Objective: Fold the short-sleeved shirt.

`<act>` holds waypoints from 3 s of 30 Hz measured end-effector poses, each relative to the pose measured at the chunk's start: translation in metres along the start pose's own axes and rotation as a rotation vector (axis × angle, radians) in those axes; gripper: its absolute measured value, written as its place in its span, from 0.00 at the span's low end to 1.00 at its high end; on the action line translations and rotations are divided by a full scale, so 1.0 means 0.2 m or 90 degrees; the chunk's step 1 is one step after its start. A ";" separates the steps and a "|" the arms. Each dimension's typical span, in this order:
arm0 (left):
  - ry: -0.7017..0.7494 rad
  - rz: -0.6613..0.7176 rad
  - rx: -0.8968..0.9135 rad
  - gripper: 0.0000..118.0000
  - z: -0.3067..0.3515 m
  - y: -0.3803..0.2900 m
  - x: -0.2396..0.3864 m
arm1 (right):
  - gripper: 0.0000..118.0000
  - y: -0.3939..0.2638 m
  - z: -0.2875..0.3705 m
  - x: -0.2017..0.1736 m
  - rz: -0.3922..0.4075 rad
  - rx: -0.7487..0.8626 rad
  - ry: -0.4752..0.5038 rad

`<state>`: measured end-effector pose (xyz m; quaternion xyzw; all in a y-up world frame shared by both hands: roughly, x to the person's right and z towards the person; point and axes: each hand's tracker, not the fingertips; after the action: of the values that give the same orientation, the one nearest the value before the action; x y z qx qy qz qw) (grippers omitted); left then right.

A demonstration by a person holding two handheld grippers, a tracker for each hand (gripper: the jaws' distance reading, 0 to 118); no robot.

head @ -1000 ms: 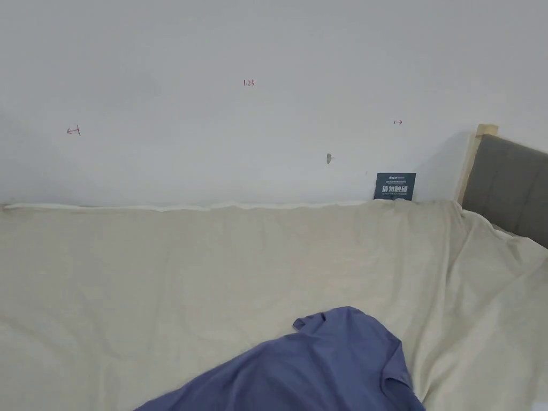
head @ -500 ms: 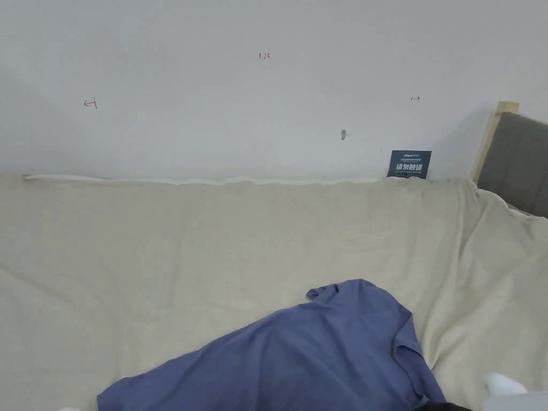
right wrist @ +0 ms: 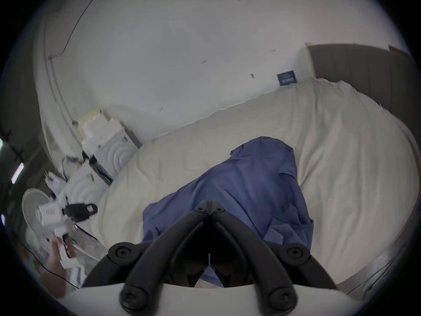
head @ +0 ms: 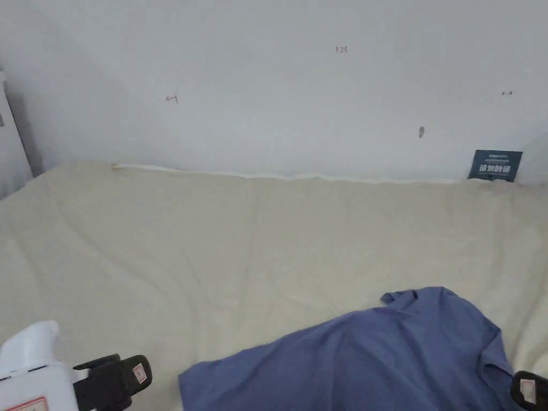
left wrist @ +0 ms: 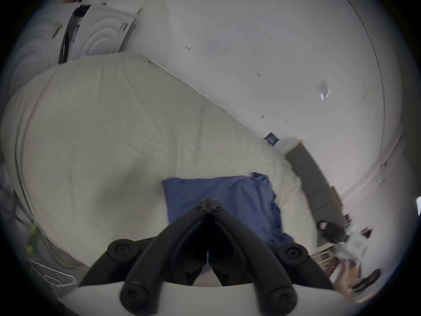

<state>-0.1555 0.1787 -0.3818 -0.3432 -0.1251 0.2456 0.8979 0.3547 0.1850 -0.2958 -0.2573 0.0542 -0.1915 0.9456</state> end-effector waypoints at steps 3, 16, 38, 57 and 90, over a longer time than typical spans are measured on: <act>0.091 -0.073 -0.033 0.00 -0.22 0.09 0.00 | 0.00 0.00 -0.05 -0.09 0.074 -0.016 0.001; 0.208 0.024 -0.241 0.73 -1.19 0.21 -0.16 | 0.00 -0.11 -0.17 0.02 0.031 -0.090 0.028; 0.218 -0.164 -0.244 0.02 -1.10 0.11 0.04 | 0.00 0.53 -0.59 0.41 0.037 -0.089 -0.030; 0.169 -0.158 -0.234 0.02 -1.08 0.05 0.01 | 0.83 0.92 -1.87 0.88 0.012 -0.401 -0.210; -0.044 -0.175 0.000 0.02 -0.23 0.86 0.59 | 0.00 1.32 0.13 0.27 0.011 -0.006 -0.013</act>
<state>-0.0977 0.3266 -0.5252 -0.3142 -0.2020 0.1317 0.9182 0.4988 0.3858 -0.4071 -0.2634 0.0480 -0.1803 0.9465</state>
